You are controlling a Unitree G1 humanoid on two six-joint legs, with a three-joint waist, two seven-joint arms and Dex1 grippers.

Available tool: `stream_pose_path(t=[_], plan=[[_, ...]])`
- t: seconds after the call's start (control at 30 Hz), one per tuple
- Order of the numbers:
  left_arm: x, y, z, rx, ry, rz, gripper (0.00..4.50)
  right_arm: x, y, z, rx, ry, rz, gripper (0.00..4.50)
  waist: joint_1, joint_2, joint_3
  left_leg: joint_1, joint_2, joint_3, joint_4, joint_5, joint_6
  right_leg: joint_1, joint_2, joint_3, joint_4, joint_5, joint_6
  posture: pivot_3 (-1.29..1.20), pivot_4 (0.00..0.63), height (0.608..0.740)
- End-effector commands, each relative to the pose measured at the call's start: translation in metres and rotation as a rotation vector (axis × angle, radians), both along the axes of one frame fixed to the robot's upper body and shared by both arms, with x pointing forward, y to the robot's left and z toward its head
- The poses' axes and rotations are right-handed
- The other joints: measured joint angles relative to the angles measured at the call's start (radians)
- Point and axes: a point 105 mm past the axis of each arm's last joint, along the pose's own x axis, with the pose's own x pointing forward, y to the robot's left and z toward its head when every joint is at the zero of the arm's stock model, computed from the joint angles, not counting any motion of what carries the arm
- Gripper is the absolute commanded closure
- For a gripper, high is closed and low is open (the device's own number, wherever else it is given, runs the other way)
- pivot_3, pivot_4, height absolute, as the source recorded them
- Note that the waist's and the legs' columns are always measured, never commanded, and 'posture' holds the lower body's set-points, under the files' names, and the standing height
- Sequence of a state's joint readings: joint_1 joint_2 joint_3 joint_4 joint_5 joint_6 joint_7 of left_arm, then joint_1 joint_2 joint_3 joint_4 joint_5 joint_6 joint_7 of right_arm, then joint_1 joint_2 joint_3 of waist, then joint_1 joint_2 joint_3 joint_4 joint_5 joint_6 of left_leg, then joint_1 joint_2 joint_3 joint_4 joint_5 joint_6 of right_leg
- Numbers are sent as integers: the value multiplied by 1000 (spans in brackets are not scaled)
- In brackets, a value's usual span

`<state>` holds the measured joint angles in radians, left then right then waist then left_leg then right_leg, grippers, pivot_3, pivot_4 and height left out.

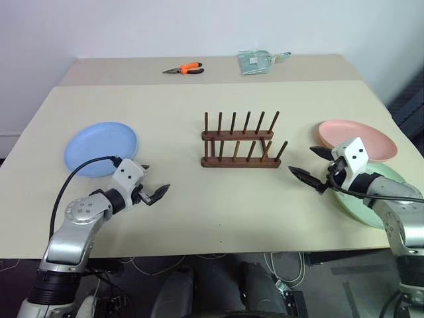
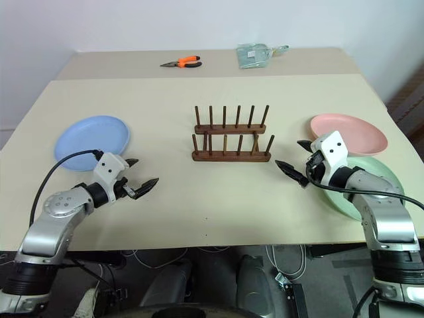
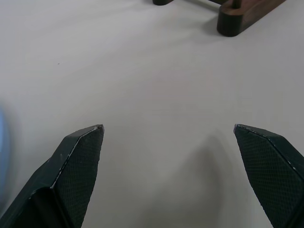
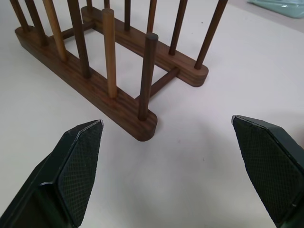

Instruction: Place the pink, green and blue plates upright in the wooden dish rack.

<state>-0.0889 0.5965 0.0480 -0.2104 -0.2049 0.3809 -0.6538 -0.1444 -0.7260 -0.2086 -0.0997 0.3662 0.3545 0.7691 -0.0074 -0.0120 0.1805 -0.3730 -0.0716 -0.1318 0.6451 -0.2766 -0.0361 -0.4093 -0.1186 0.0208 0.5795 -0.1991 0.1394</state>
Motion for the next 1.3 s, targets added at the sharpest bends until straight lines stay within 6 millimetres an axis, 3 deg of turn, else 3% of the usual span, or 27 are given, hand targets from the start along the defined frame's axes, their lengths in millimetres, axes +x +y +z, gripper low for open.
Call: stream_pose_path(t=[0.03,0.27,0.33,0.43,0.63,0.8,0.93,1.07,1.1,1.3], plan=[[4,-5,15,18,-47,-27,0,-2,5,10,-5,-60,6,61,0,0,0,0,0,0,0,0,0,0,0,0,0,0,0,0,150,740],[13,-15,21,11,-60,-78,0,-1,16,9,-11,-69,30,61,-2,0,0,0,0,0,0,0,0,0,0,0,0,2,-2,0,150,740],[17,-21,17,11,-28,-147,0,-10,27,4,18,-6,91,61,-1,0,0,0,0,0,0,0,0,0,0,0,0,2,-2,0,150,740],[23,-36,5,18,35,-272,0,-21,40,-2,29,46,156,61,4,0,0,0,0,0,0,0,0,0,0,-1,1,2,-2,0,150,740],[55,-75,-5,37,88,-442,0,-17,47,-2,3,-10,103,61,19,0,0,0,-1,0,2,0,0,0,0,-1,0,3,0,0,150,740],[72,-95,-19,65,144,-518,0,-31,50,-5,5,-22,58,61,24,-1,-1,0,-1,0,1,0,0,0,0,-1,0,4,2,0,150,740],[74,-115,-24,58,157,-580,1288,-44,39,-5,-7,-17,-3,0,26,-1,-1,0,-2,-1,3,0,0,2,0,-1,-1,3,3,0,150,740],[71,-125,-23,19,132,-615,3418,-53,31,-6,-27,-2,-39,0,22,-2,-2,0,-2,-1,3,0,0,3,0,-1,-1,1,6,0,150,740],[67,-128,-23,11,130,-641,3735,-54,27,-7,-36,5,-47,0,21,-2,-2,0,-2,-1,3,0,0,3,0,-1,0,1,6,0,150,740],[37,-134,-20,46,107,-810,3754,-65,7,-8,-78,58,-65,0,20,-2,-2,0,-1,-1,2,0,1,2,0,-1,0,1,6,0,150,740]])
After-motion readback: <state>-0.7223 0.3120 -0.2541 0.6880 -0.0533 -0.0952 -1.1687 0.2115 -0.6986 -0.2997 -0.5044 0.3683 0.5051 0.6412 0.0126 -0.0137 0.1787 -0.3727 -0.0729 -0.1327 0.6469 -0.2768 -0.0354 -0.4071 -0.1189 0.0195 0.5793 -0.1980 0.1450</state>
